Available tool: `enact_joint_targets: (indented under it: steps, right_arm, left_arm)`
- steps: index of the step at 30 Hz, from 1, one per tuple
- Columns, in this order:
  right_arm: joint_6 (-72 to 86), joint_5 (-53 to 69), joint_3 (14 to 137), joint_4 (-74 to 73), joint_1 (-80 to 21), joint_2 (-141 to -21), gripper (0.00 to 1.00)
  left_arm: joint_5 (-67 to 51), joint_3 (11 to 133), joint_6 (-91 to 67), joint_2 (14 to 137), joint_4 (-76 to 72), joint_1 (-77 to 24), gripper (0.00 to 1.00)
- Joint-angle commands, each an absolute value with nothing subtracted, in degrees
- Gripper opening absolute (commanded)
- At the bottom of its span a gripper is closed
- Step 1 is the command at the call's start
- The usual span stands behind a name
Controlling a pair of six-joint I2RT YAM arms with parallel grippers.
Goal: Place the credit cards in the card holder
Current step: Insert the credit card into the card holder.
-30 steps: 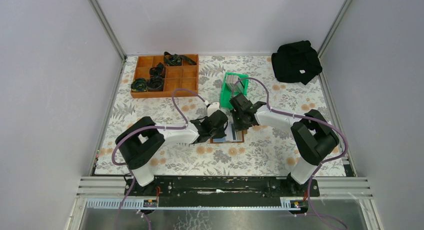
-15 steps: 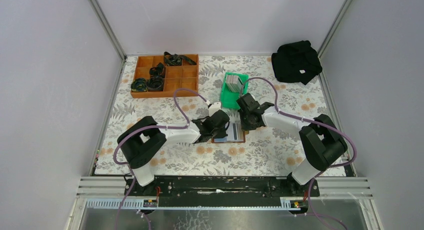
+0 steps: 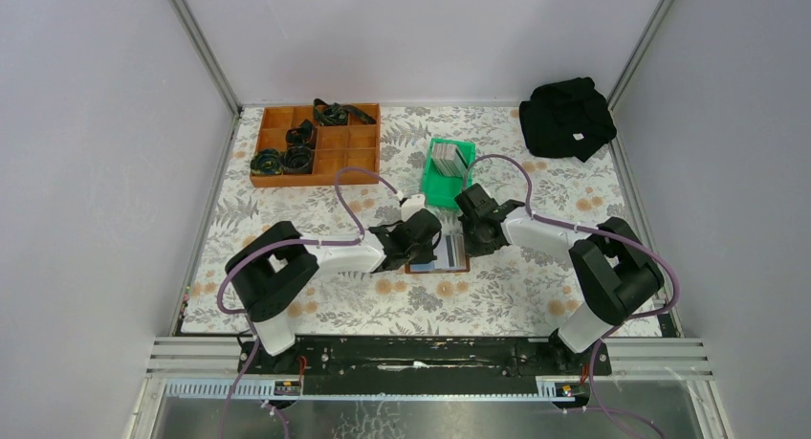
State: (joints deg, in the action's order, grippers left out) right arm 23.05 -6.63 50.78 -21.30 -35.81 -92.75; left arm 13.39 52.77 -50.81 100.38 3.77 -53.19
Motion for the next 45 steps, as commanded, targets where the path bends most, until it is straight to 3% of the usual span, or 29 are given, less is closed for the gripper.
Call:
enact_joint_targets:
  steps: [1, 22, 45]
  right_arm:
    - [24.0, -6.1, 50.3, -19.8, -35.3, -93.6, 0.2]
    - [24.4, -4.8, 50.6, -19.6, -35.3, -94.6, 0.19]
    - [23.7, -5.0, 50.2, -19.5, -35.4, -94.5, 0.19]
  left_arm:
    - [14.1, 54.8, -49.9, 101.7, 3.9, -53.7, 0.0]
    - [11.2, 58.3, -48.6, 103.0, 0.7, -54.4, 0.0]
    - [18.0, 57.9, -49.5, 103.2, 8.6, -54.5, 0.0]
